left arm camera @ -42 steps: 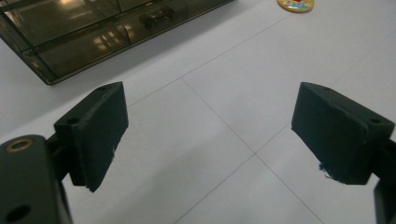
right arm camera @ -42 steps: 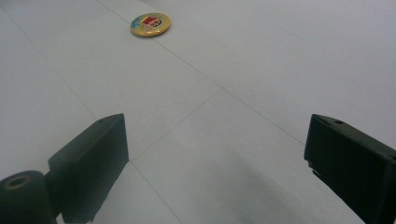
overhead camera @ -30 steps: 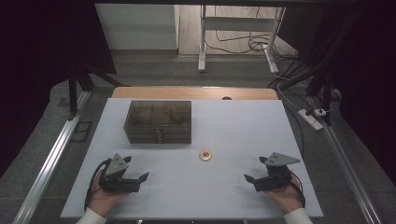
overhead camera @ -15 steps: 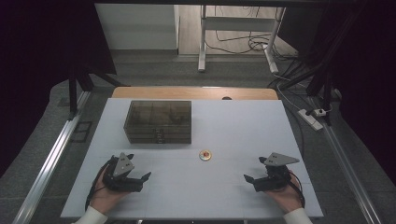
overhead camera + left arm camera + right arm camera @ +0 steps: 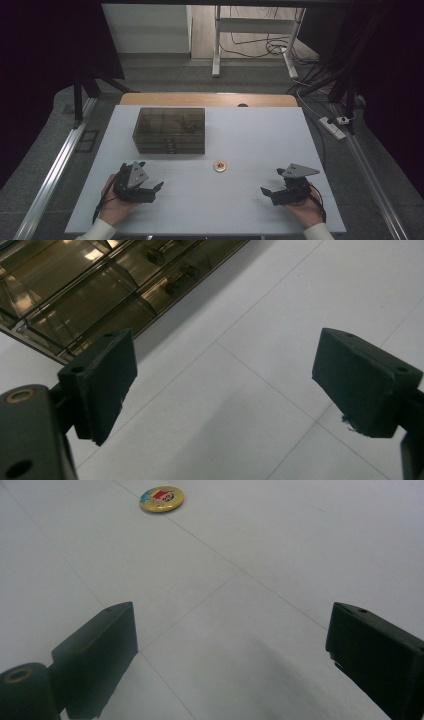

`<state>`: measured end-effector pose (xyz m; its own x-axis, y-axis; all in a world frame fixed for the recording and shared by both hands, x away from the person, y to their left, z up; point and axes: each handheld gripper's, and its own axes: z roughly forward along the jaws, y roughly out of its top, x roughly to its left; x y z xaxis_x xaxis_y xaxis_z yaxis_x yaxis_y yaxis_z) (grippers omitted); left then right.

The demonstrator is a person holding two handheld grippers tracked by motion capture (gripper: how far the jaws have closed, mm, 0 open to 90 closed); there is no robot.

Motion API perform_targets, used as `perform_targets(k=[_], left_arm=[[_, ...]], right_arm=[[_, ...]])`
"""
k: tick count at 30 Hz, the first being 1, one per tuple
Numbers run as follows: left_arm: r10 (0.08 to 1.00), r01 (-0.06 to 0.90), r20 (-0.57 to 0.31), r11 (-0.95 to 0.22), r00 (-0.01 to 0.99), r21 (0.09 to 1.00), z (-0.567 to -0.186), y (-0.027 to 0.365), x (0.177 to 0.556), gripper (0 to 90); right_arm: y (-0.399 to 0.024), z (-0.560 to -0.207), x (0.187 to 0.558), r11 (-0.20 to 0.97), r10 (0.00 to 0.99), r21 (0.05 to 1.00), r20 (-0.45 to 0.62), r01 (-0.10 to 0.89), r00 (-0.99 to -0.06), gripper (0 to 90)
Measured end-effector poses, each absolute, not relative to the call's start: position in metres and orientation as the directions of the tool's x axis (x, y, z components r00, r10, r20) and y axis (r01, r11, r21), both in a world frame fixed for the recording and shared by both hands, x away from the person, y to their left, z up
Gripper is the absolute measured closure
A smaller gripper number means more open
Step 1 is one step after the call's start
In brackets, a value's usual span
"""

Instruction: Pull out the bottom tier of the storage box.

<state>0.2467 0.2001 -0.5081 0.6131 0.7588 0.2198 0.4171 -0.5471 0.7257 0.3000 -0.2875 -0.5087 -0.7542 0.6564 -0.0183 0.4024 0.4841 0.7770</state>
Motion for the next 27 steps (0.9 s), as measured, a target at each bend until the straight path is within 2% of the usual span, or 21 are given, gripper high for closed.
perform_targets(k=[27], left_arm=[[0.691, 0.336, 0.351, -0.652, 0.631, 0.679, -0.5114, 0.1932, 0.2531, 12.6]], right_arm=[[-0.2861, -0.5103, 0.3009, 0.492, 0.651, 0.772, -0.019, 0.403, -0.758, 6.5]])
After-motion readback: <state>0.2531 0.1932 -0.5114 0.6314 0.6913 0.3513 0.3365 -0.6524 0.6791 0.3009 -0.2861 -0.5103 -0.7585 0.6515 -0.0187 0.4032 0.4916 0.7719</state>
